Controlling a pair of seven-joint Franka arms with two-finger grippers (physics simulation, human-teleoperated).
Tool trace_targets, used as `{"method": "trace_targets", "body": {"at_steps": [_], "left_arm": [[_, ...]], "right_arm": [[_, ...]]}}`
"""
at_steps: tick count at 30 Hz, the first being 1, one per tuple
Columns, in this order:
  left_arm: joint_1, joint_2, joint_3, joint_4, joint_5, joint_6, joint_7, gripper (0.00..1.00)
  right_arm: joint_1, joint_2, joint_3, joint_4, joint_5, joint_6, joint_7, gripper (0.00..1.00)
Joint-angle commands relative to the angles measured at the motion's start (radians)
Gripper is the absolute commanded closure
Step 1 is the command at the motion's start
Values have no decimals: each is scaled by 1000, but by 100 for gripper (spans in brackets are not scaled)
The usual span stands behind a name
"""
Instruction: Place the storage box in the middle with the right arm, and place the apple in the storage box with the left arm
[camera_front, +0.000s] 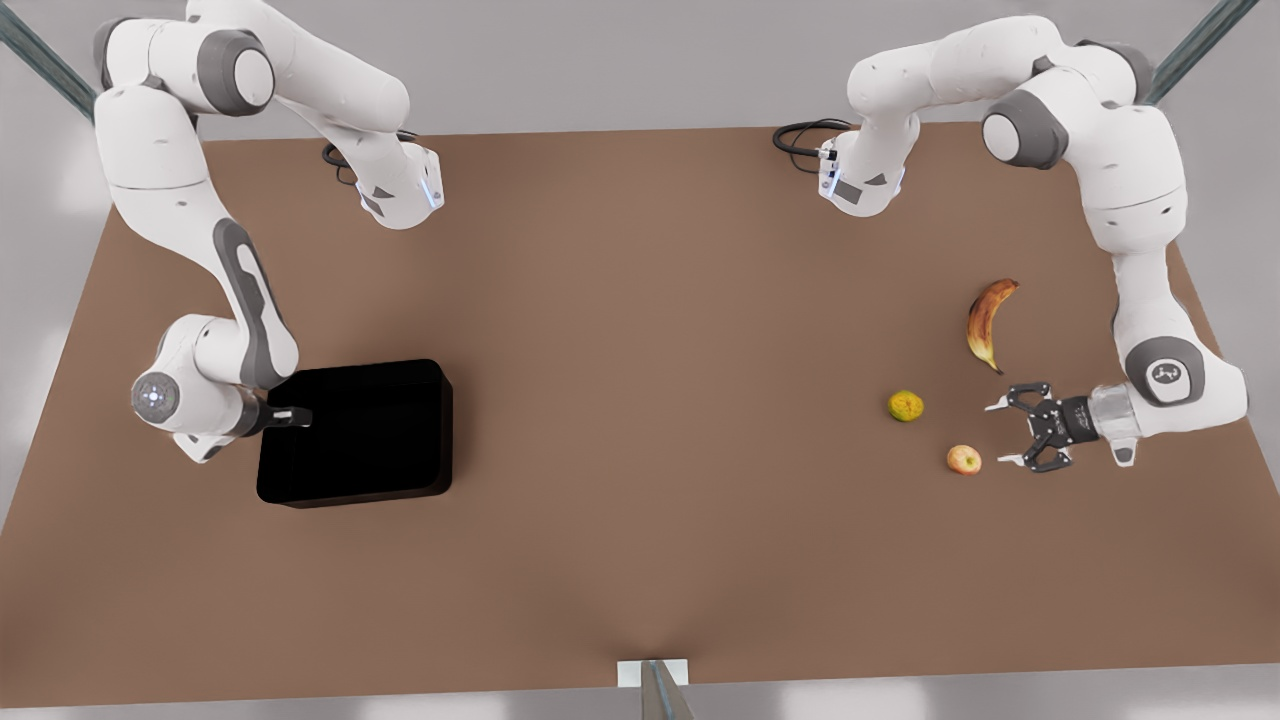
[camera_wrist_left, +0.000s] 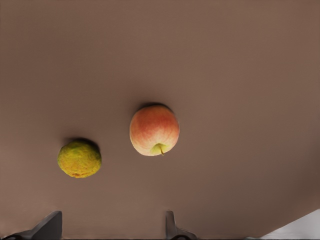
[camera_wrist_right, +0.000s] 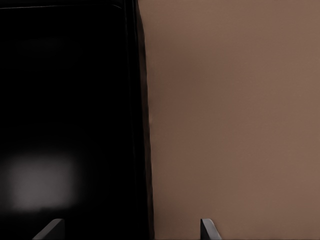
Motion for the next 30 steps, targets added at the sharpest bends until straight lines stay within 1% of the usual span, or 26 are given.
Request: {"method": "trace_targets", "body": {"at_steps": [1,2,3,4,5,6,7,8,10,16,17,19,21,24,28,30], "left_arm": [[0,5,1,0,-292,-1,-2,0],[0,14,17,-13,-312,2,-3,0],[0,25,17,-5,-338,19,0,0],[0,45,11,26,-343,51,-14,0],[0,48,6,21,-343,54,-37,0],[0,51,3,3,-345,59,-39,0],[0,47,3,-20,-346,59,-48,0],[0,45,-8,-28,-346,53,-54,0],[-1,28,1,-25,-308,-41,-111,0],[-17,39,-37,-69,-308,76,-115,0],[-17,51,-48,-71,-306,128,-100,0],[-38,39,-48,-106,-274,137,-95,0],[-74,2,-51,-193,-256,266,-62,0],[-63,18,-51,-192,-266,266,23,0],[-28,31,-40,-187,-288,257,32,0],[-21,34,-40,-187,-299,266,30,0]], "right_arm": [[2,2,0,0,0,0,0,0],[3,12,0,2,0,0,0,4],[3,16,0,2,0,-2,0,21],[3,16,0,2,0,-3,-3,44],[2,16,0,2,0,-3,-4,57],[0,14,0,9,0,-18,-6,62],[0,14,0,12,0,-20,-9,62],[-1,14,0,12,0,-21,-40,65],[-1,16,-2,14,0,-21,-63,67],[-1,26,-2,17,-2,-21,-67,76],[-1,26,-2,17,-2,-23,-69,78],[-1,26,-2,29,-2,-43,-97,79],[-1,26,-2,40,0,-58,-97,79],[-1,26,0,52,0,-60,-100,79],[0,25,0,57,0,-60,-110,79],[9,19,6,95,0,-94,-113,79]]}}
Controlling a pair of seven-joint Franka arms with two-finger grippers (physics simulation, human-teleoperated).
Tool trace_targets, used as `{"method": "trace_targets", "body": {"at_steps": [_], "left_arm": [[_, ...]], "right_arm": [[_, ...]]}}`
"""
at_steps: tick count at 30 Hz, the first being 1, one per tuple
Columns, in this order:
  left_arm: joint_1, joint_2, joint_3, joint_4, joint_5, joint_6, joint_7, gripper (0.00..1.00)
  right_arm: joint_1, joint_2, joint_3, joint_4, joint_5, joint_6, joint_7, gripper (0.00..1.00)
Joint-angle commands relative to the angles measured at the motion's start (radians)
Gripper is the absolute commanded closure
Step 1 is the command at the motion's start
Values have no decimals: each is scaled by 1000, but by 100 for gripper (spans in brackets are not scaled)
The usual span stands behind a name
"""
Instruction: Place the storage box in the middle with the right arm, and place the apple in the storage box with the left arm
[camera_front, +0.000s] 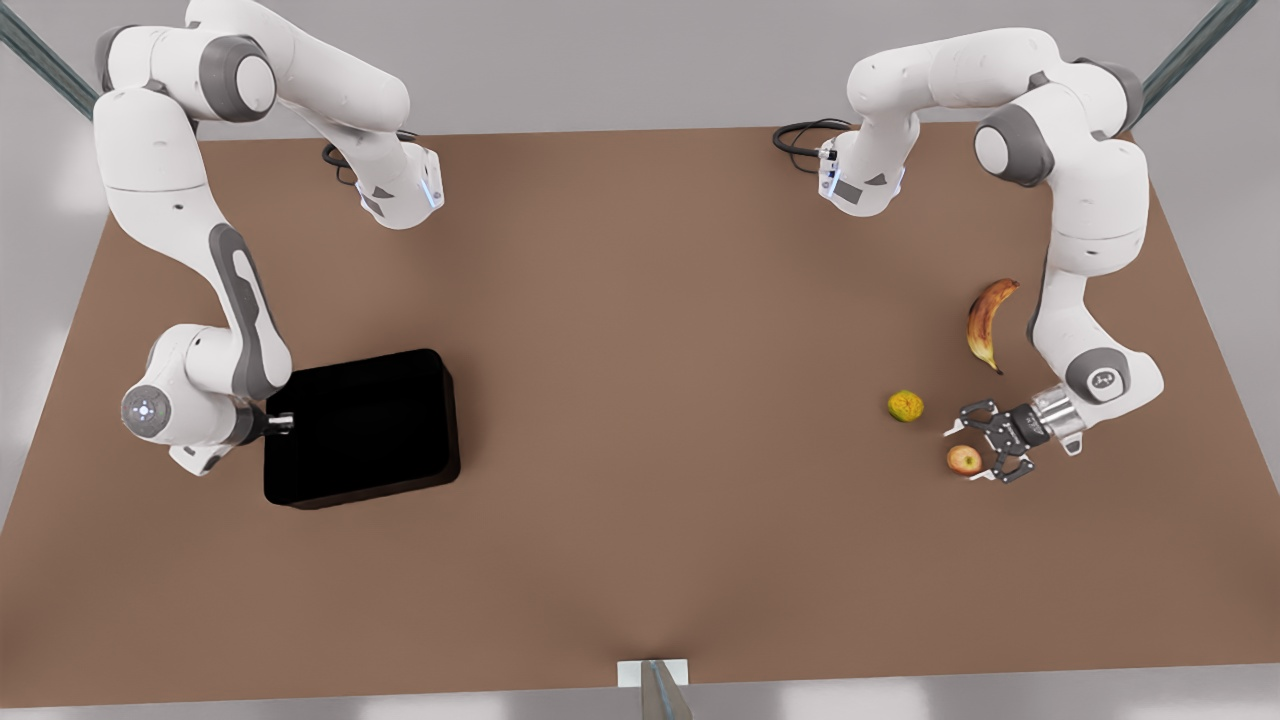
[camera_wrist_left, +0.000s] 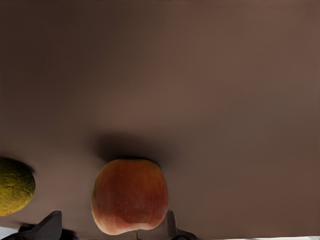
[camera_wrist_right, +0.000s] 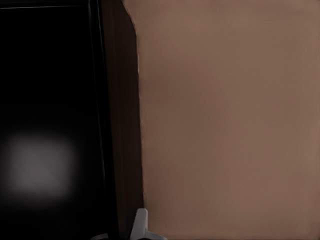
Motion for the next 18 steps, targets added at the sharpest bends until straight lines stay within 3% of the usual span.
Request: {"method": "trace_targets", "body": {"at_steps": [1,8,12,18], "left_arm": [[0,2,0,0,-25,0,0,0],[0,19,-5,0,-65,11,2,0],[0,25,-8,0,-106,35,-6,8],[0,35,-44,-8,-152,78,-3,13]], "right_arm": [[7,0,0,8,3,-2,-5,79],[421,21,-26,209,95,-2,-68,79],[616,196,-26,403,379,-1,-65,79],[745,339,-23,551,443,59,70,79]]}}
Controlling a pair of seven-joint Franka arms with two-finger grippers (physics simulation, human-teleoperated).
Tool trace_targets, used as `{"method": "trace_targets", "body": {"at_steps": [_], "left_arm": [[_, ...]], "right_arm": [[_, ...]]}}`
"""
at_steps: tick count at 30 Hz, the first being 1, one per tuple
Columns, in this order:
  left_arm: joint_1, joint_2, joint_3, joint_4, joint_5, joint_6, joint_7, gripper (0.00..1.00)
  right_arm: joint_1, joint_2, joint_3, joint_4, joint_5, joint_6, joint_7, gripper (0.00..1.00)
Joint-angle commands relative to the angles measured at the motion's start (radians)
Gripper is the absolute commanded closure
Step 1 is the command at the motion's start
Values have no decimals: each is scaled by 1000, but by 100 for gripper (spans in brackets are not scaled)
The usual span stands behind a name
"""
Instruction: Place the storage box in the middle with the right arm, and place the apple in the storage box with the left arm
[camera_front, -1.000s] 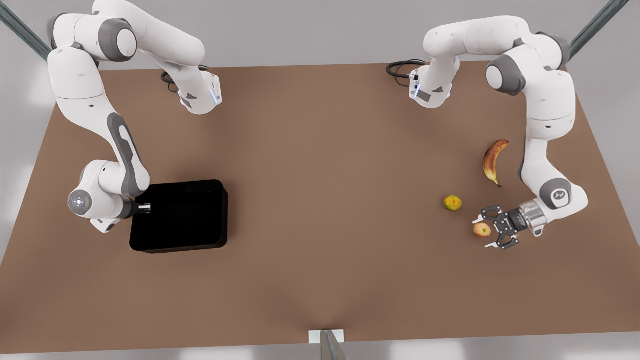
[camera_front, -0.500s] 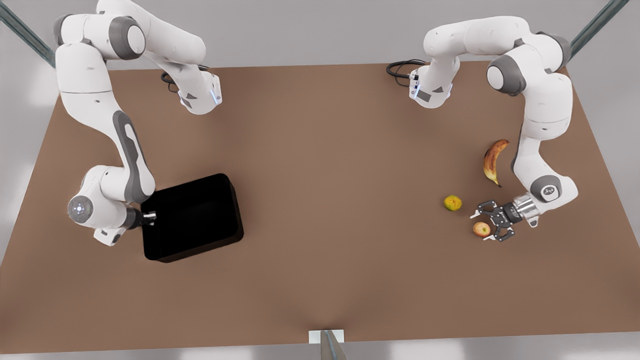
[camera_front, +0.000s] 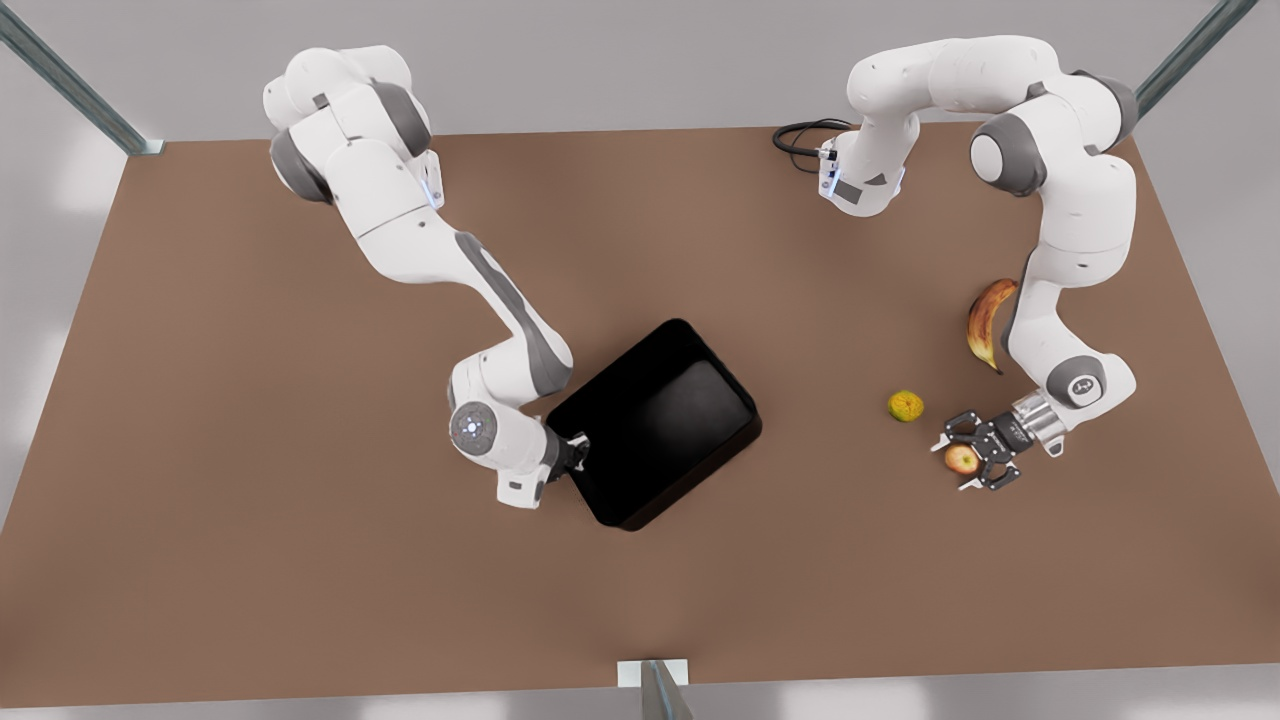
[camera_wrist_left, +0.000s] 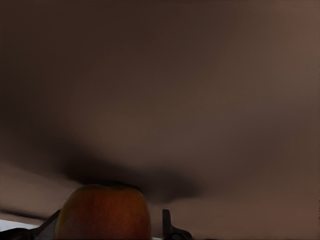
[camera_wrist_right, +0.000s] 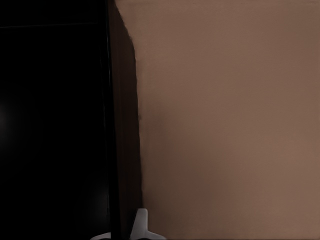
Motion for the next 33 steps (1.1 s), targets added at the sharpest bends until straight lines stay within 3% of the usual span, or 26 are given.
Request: {"method": "trace_targets", "body": {"at_steps": [1,2,3,5,7,9,10,11,13,15,17,18,21,23,26,33], "left_arm": [[0,1,0,0,-14,-1,-2,18],[6,1,1,0,-14,-1,-3,22],[8,1,1,0,-14,-4,-6,33],[8,1,1,0,-14,-7,-6,39],[12,0,3,0,-14,-12,-9,55],[12,-3,6,3,-14,-15,-12,62],[12,-8,8,3,-14,-15,-18,73],[12,-9,8,3,-12,-17,-18,79],[12,-31,9,10,-6,-18,-34,79],[12,-77,15,29,29,-21,-103,79],[9,-118,8,55,77,-30,-115,79],[5,-137,5,64,120,-55,-112,79],[-54,-206,-40,79,149,-49,-184,79],[-60,-250,-86,78,155,-30,-281,79],[-199,-285,-86,79,155,-7,-399,79],[-515,-282,-87,170,224,135,-657,79]], "right_arm": [[0,6,0,9,-2,0,2,65],[0,15,0,20,-2,0,-1,34],[0,13,0,18,-2,2,-1,0],[0,12,-2,20,-2,-2,-1,0],[0,12,-2,21,-2,-2,-1,0],[-2,10,-5,33,-2,-8,-2,0],[-6,1,-11,41,0,-37,-2,0],[-14,-37,-12,46,0,-51,8,0],[-40,-79,-74,144,-2,-290,18,0],[-109,-191,-238,247,-19,-655,15,0],[-224,-422,-196,72,-264,-756,18,0],[-328,-550,-94,-16,-390,-788,21,0],[-410,-764,-87,-195,-402,-795,25,0],[-408,-745,-87,-192,-402,-798,25,0],[-403,-639,-87,-194,-402,-798,67,0],[-402,-626,-91,-191,-402,-790,65,0]]}}
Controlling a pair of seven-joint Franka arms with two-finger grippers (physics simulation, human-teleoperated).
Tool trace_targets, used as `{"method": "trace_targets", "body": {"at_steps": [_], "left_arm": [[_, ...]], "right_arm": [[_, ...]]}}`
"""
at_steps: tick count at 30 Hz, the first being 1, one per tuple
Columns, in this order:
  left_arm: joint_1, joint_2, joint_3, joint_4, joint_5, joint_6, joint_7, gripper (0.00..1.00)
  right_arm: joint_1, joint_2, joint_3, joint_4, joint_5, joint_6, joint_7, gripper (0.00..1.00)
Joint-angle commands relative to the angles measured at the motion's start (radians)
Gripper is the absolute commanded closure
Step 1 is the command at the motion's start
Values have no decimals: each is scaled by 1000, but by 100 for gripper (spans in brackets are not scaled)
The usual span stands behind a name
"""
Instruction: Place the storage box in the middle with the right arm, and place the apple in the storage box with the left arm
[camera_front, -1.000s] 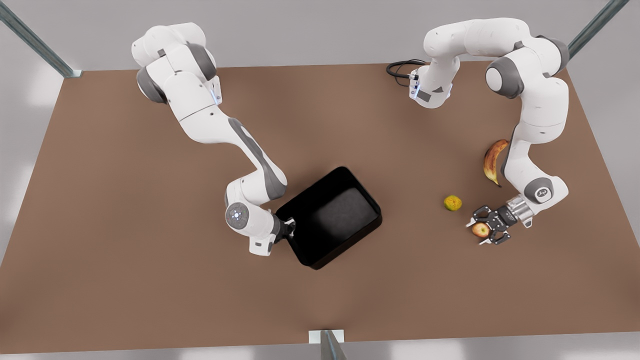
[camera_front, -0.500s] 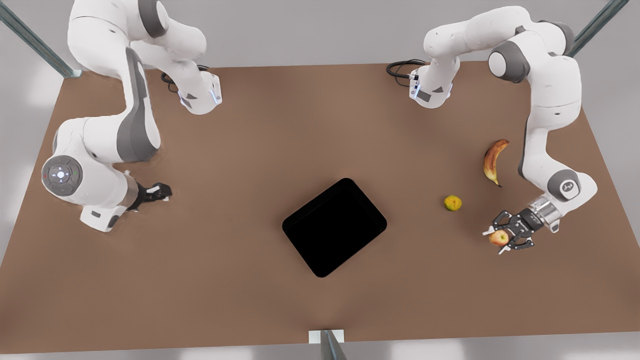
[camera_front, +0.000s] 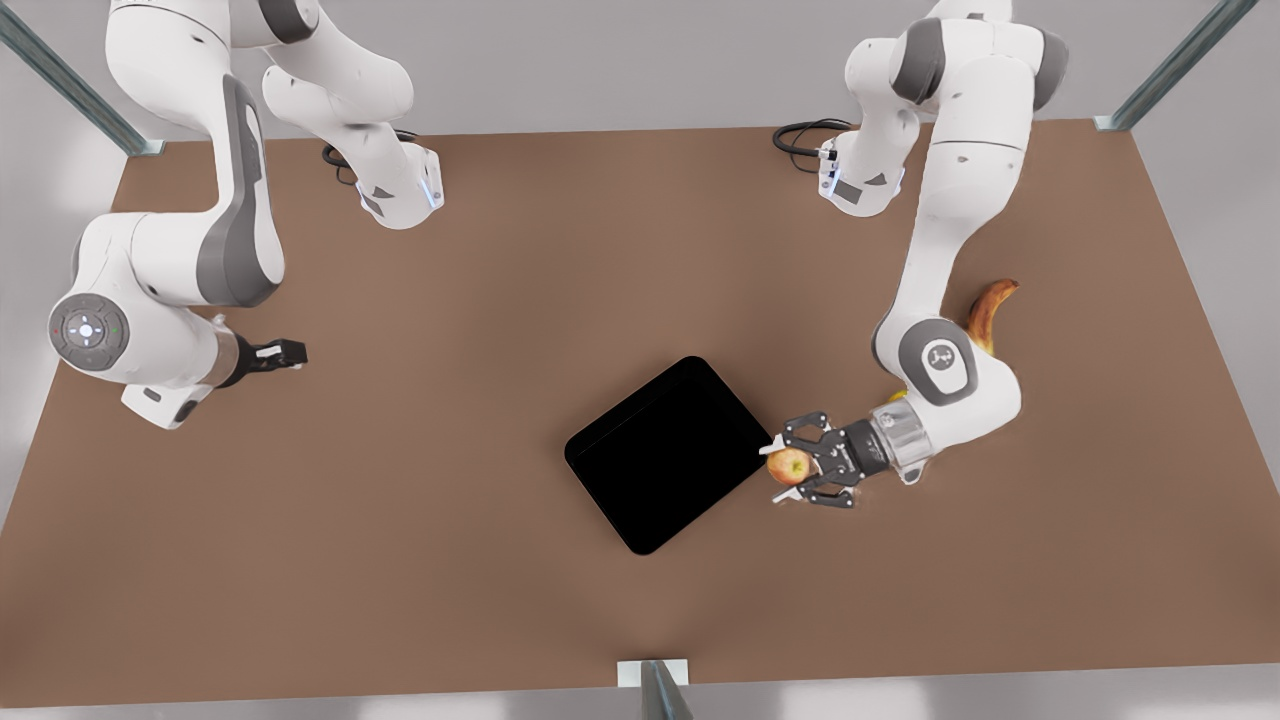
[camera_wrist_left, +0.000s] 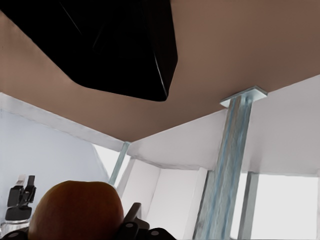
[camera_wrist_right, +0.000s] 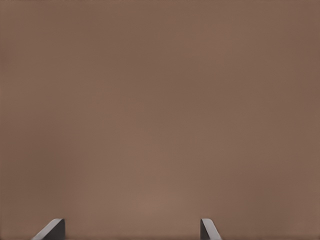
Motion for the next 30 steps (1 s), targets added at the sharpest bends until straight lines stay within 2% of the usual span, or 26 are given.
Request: {"method": "trace_targets", "body": {"at_steps": [1,2,5,7,10,11,12,15,17,20,21,22,24,25,28,29,30], "left_arm": [[-12,2,3,11,335,-33,-28,79],[-52,37,5,67,338,-19,-92,79],[-148,78,7,88,352,72,-197,79],[-193,141,7,154,355,124,-249,79],[-222,166,10,177,355,150,-293,79],[-223,167,8,177,355,150,-292,24],[-231,167,8,177,358,168,-298,0],[-251,169,8,180,409,185,-342,0],[-280,206,8,246,450,182,-341,0],[-292,209,3,248,631,157,-309,0],[-291,186,14,248,724,114,-273,0],[-263,132,17,246,918,62,-261,0],[-133,11,23,240,1027,-198,-40,0],[-116,-47,86,240,1101,-293,79,0],[-113,-164,364,245,1122,-593,570,0],[-108,-220,376,231,1204,-622,661,0],[-30,-331,358,186,1277,-663,865,0]], "right_arm": [[1,-2,0,0,0,0,0,0],[1,1,0,0,0,0,0,0],[1,3,0,0,2,0,-1,0],[1,4,0,-2,2,0,-1,0],[1,7,0,0,2,2,-1,0],[1,11,0,0,2,2,0,0],[1,11,0,0,2,2,0,0],[1,11,0,0,2,2,0,0],[1,12,0,0,2,2,0,0],[1,12,0,0,3,2,-1,0],[1,14,0,0,2,3,-1,0],[1,17,0,0,2,3,-1,0],[1,17,0,2,2,3,0,0],[1,17,0,2,3,3,-1,0],[1,17,0,5,2,3,-3,0],[1,15,-2,9,0,3,-12,0],[-3,6,0,18,-20,14,-13,0]]}}
